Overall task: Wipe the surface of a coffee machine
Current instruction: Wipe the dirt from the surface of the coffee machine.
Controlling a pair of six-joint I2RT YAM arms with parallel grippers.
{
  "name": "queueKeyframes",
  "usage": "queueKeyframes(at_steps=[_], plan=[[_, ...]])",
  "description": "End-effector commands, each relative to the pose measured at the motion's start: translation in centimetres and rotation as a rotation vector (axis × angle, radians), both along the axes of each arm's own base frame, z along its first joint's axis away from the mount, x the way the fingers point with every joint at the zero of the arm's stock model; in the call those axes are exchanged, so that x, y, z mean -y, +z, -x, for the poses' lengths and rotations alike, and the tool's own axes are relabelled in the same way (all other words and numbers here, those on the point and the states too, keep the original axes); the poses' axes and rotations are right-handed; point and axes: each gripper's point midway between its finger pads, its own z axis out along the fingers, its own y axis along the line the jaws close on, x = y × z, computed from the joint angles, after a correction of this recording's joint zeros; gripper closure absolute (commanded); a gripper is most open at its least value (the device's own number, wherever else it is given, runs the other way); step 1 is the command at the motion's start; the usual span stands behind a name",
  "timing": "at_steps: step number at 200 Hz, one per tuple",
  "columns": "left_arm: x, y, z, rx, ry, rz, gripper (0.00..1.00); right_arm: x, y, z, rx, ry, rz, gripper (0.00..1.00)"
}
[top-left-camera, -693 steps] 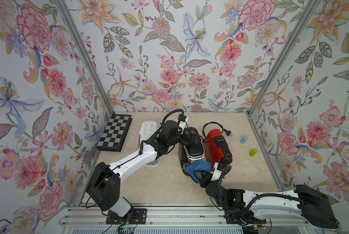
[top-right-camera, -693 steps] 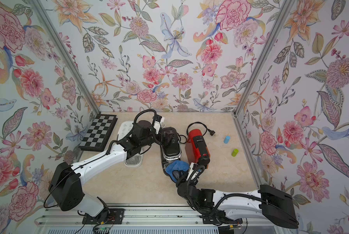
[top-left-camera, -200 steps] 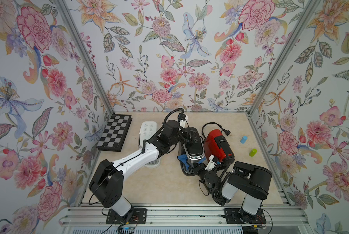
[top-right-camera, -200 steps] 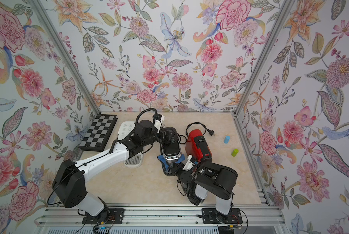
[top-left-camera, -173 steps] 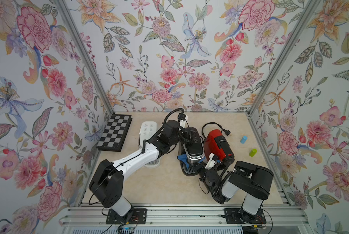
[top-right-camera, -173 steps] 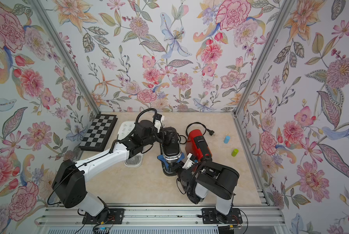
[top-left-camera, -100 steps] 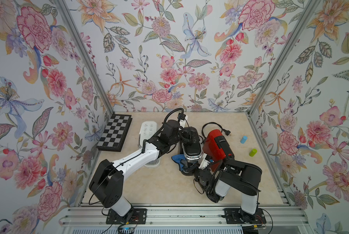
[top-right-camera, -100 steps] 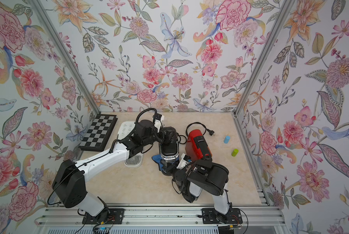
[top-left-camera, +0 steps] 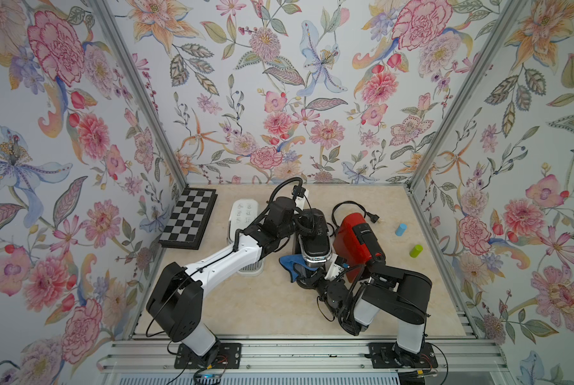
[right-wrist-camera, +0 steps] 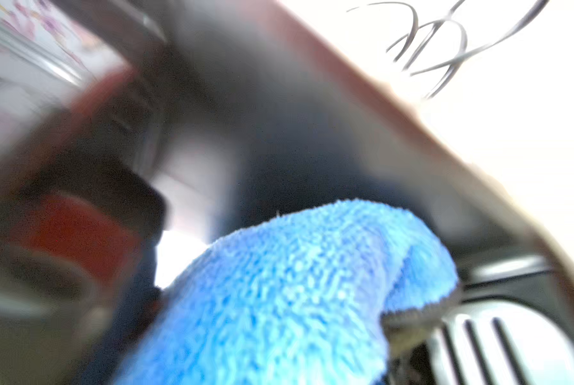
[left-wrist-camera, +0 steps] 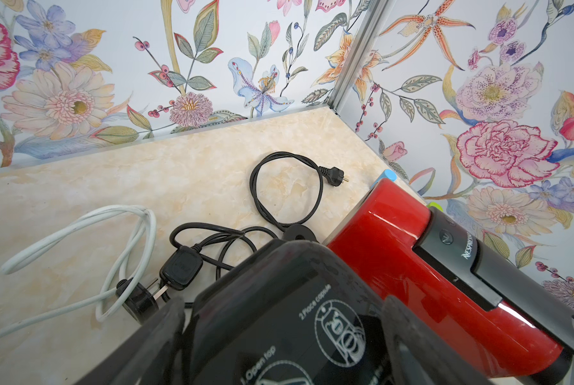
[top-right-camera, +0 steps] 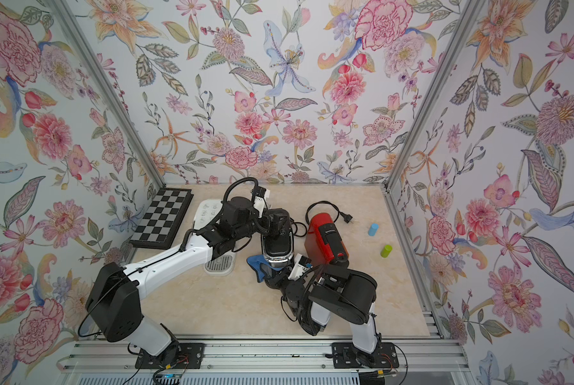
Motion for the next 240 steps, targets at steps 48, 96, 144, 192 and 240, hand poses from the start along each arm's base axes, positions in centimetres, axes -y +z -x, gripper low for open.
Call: queueKeyframes(at_steps=[48,96,144,192,240], plan=[[-1.7,-8.2,1.5,-0.177,0.002,-0.218,0.08,2.8,3.4,0.4,0.087,-0.079,0.001,1.00],[-1.8,-7.9,1.4,-0.171,0.004,-0.216,0.07,4.3,3.5,0.8,0.078,-0.107,0.058,1.00],[-1.7,-7.9,1.4,-0.174,-0.001,-0.213,0.06,3.7,4.5,0.4,0.104,-0.104,0.128,1.00],[-1.5,-8.0,1.6,-0.178,-0.009,-0.210,0.06,1.4,3.5,-0.7,0.104,-0.060,0.152,1.00],[-1.3,-8.3,1.6,-0.185,-0.018,-0.206,0.06,-0.3,1.4,-0.5,0.111,-0.030,0.108,1.00]])
